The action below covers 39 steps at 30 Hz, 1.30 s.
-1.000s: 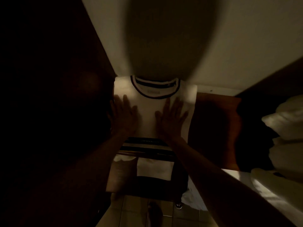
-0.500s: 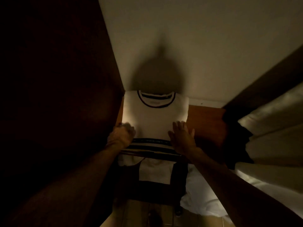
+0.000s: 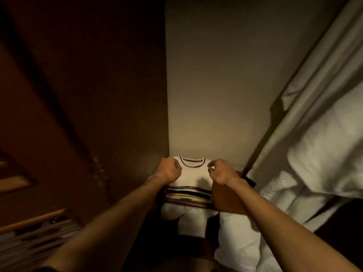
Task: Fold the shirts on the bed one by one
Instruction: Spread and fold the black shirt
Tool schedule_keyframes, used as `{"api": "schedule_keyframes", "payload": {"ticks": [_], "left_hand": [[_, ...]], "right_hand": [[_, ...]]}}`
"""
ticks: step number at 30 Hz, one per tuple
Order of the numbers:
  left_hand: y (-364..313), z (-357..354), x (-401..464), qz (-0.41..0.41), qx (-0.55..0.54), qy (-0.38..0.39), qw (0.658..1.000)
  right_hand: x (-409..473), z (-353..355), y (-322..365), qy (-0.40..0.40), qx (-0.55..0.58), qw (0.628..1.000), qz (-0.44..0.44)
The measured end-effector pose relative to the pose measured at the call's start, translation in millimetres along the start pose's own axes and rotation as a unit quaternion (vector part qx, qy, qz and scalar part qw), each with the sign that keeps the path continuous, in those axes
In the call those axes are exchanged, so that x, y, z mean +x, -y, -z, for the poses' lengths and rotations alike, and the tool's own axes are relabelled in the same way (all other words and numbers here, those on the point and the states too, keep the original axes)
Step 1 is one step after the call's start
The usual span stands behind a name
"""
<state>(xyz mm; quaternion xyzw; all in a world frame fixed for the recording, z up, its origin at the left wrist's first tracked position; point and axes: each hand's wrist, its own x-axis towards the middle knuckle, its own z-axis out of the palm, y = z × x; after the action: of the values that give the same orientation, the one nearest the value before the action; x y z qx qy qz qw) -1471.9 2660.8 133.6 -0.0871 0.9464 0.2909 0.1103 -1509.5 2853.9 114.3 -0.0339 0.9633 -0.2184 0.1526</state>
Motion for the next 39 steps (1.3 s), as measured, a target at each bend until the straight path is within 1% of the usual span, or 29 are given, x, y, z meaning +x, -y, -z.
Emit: {"api": "schedule_keyframes", "payload": {"ticks": [2,5,9,12,16,19,21,23,25,28,30,32,36,39], "left_hand": [[-15.0,44.3,-47.4,-0.039,-0.004,0.002,0.999],[-39.9,109.2,-111.7,-0.088,0.027,0.013,0.996],[-64.9,180.2,-180.2,-0.097,0.035,0.060,0.993],[-72.2,225.0,-225.4,-0.044,0.003,0.108,0.993],[-56.5,276.1,-274.4,0.029,0.013,0.187,0.982],[-27.6,317.8,-308.5,0.072,0.006,0.193,0.979],[-3.3,346.9,-333.0,0.105,0.008,0.188,0.977],[24.2,374.5,-358.3,0.147,0.007,0.168,0.975],[55.4,397.3,-385.8,0.186,-0.012,0.121,0.975],[104.3,423.1,-428.1,0.228,-0.045,0.011,0.973],[139.8,436.0,-456.7,0.245,-0.064,-0.073,0.965],[177.0,445.6,-487.0,0.259,-0.073,-0.140,0.953],[251.6,459.1,-553.7,0.303,-0.058,-0.208,0.928],[301.0,470.7,-597.6,0.343,-0.060,-0.234,0.908]], "right_hand": [[-49.4,43.2,27.2,-0.018,-0.010,1.000,0.019],[-114.8,101.0,65.9,-0.025,-0.038,0.998,0.037],[-181.4,156.2,121.2,-0.008,-0.103,0.992,0.067],[-215.6,182.1,162.7,0.028,-0.146,0.986,0.079],[-242.1,191.2,221.9,0.139,-0.186,0.968,0.091],[-257.0,188.9,282.6,0.173,-0.219,0.947,0.157],[-267.7,185.1,324.8,0.193,-0.199,0.939,0.204],[-278.5,177.8,363.1,0.219,-0.165,0.932,0.235],[-289.5,167.1,400.1,0.229,-0.164,0.920,0.272],[-306.8,148.5,451.5,0.238,-0.170,0.891,0.348],[-317.7,134.1,483.8,0.246,-0.165,0.871,0.392],[-327.6,114.6,514.6,0.254,-0.154,0.853,0.429],[-348.7,62.8,577.3,0.239,-0.140,0.810,0.516],[-366.9,25.5,626.3,0.246,-0.112,0.786,0.556]]}}
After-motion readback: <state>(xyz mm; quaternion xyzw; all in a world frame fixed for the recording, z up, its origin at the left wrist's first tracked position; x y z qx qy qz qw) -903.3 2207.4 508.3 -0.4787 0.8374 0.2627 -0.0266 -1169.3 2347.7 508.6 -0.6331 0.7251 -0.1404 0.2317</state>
